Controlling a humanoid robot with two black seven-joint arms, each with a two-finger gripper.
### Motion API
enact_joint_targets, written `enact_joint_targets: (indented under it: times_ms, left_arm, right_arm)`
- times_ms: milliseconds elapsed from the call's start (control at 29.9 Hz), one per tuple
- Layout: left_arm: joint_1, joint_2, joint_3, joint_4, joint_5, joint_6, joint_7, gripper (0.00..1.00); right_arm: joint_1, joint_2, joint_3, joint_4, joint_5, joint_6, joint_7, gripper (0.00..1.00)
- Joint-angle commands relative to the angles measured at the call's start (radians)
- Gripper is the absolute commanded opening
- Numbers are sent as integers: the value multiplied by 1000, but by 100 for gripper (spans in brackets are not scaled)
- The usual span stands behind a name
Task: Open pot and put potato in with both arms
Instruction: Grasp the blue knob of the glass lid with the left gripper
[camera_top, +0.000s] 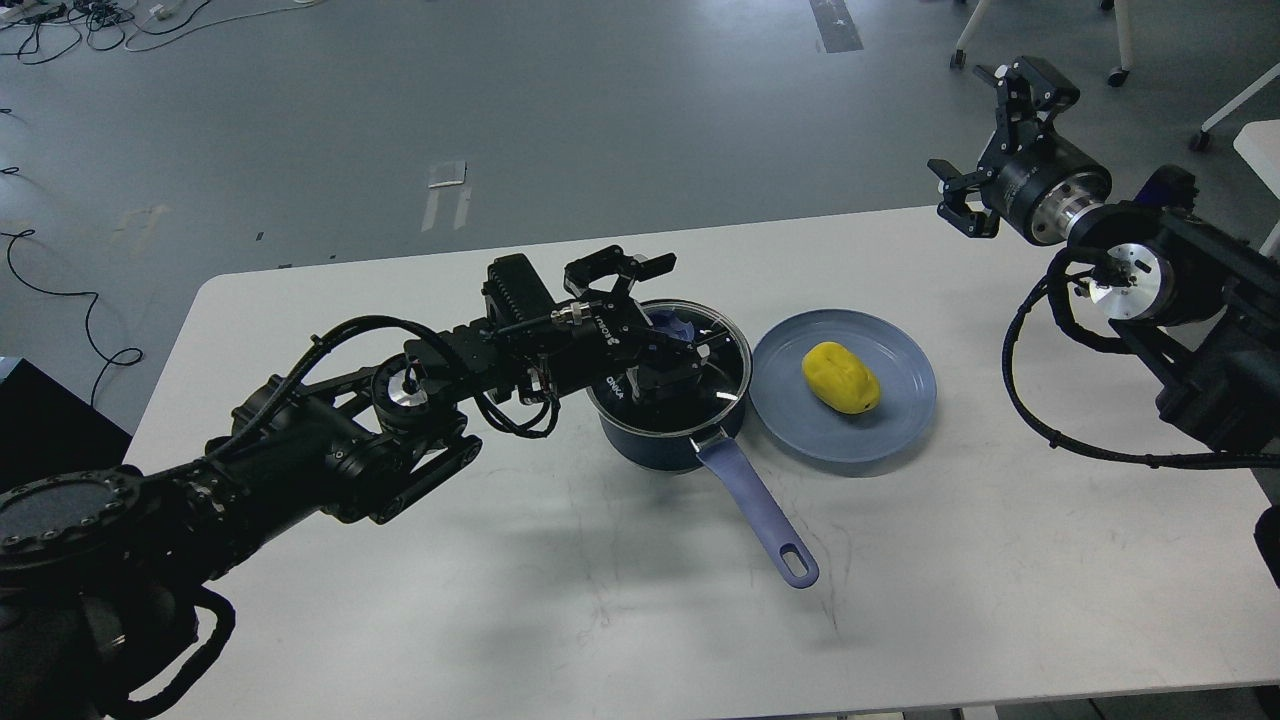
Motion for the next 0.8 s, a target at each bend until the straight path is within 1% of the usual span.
enact_joint_targets:
  times_ms: [0,301,435,602,769]
  left_arm:
    - [7,1,20,5,-4,-2,0,98]
    - [15,1,63,18,-12,-3,0,98]
    - [23,1,63,21,-27,-6,0,98]
    - [32,-1,64,56,-52,-17,0,98]
    - [40,1,64,58,-79,-22,0,97]
  right_arm:
    - [-3,-1,-1,0,0,0,2,100]
    - [-14,0,-1,0,0,-1,5,100]
    - [-15,0,-1,1,0,-7,5,100]
    - [-15,-1,-2,3,0,-17,5,100]
    - [-18,0,-4,1,0,-21,6,100]
